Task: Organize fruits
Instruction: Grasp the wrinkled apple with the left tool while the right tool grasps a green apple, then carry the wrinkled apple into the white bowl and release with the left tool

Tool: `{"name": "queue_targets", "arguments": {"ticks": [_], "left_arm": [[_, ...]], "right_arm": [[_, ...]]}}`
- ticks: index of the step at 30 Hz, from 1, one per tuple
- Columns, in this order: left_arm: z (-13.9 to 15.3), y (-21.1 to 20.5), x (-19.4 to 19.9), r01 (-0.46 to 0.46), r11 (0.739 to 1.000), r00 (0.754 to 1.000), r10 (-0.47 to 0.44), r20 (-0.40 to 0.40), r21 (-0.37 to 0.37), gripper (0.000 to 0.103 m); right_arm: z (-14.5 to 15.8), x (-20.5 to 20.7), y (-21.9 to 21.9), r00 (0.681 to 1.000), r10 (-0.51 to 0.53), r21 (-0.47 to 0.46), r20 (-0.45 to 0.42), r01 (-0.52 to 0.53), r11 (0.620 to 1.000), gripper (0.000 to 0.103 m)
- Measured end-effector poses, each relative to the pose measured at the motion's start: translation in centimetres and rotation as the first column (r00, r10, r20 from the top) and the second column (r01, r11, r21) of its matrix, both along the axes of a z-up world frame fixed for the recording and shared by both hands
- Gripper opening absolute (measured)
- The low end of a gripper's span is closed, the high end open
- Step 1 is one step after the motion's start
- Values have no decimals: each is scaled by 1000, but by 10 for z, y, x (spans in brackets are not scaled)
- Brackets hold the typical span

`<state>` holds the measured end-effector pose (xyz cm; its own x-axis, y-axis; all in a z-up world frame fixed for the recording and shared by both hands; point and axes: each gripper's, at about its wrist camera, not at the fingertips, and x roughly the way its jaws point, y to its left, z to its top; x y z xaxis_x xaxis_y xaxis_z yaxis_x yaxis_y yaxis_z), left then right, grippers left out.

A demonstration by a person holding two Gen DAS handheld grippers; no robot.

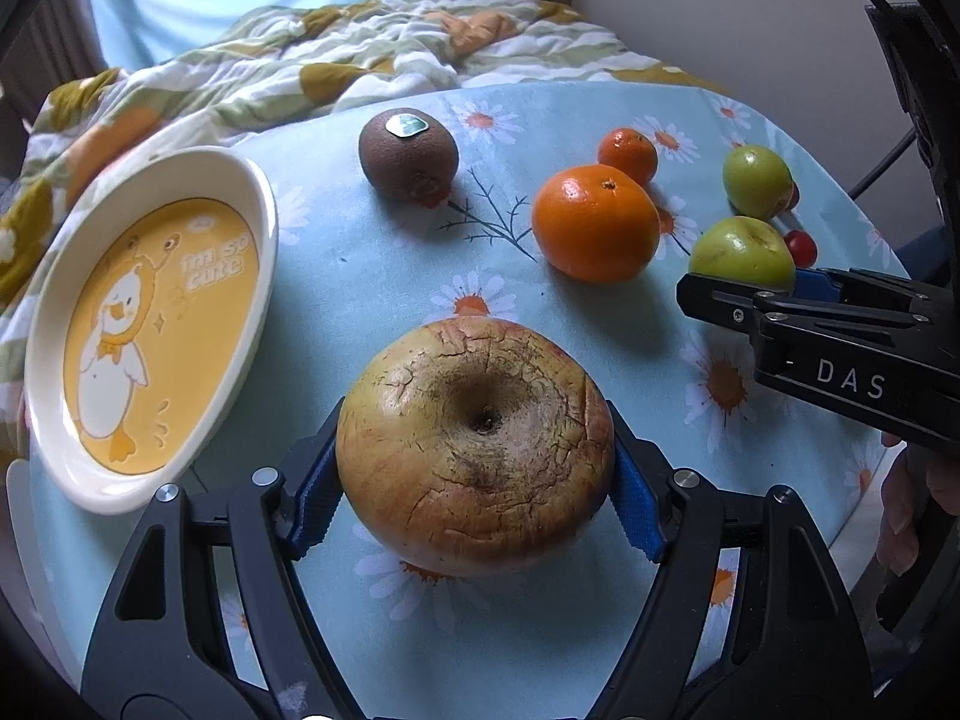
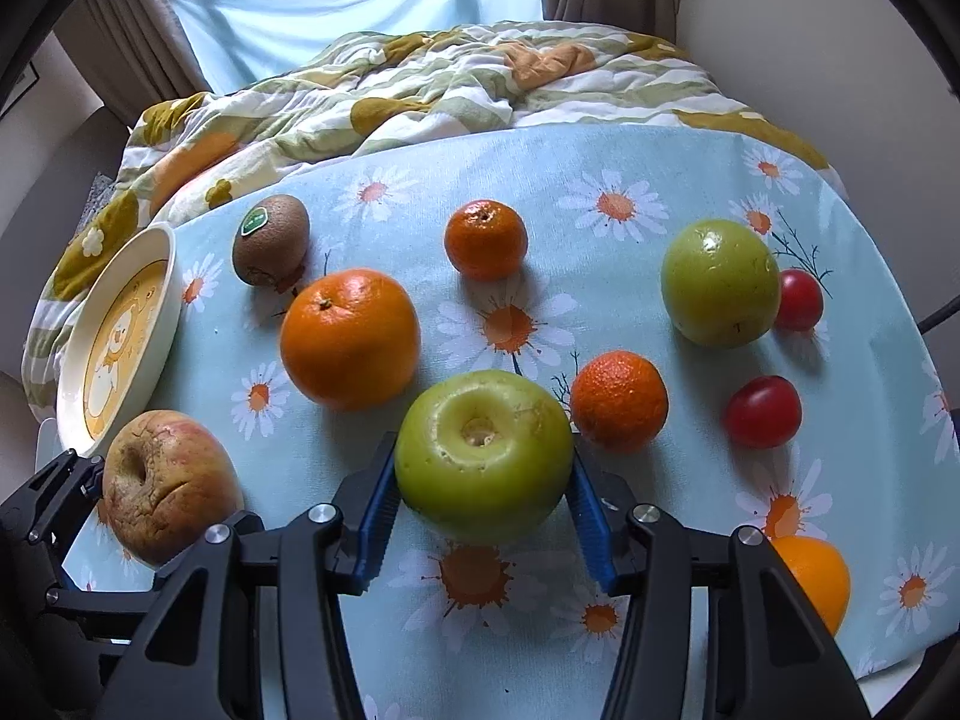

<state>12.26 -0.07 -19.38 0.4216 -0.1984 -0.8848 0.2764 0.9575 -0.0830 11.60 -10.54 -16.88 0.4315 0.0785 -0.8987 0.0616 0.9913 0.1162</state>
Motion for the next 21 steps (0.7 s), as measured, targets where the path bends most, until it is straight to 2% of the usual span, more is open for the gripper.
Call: {"name": "queue_targets", "arguments": {"ticks": [12, 21], "left_arm": [[48, 23, -15, -132, 991, 987, 134, 91, -32, 82], [77, 75, 3, -195, 980, 969, 198, 150, -38, 82]], "right_arm": [[41, -3, 20, 989, 129, 0, 69, -130, 992, 48], [71, 18, 61, 972, 201, -4, 121, -202, 979, 48]]}}
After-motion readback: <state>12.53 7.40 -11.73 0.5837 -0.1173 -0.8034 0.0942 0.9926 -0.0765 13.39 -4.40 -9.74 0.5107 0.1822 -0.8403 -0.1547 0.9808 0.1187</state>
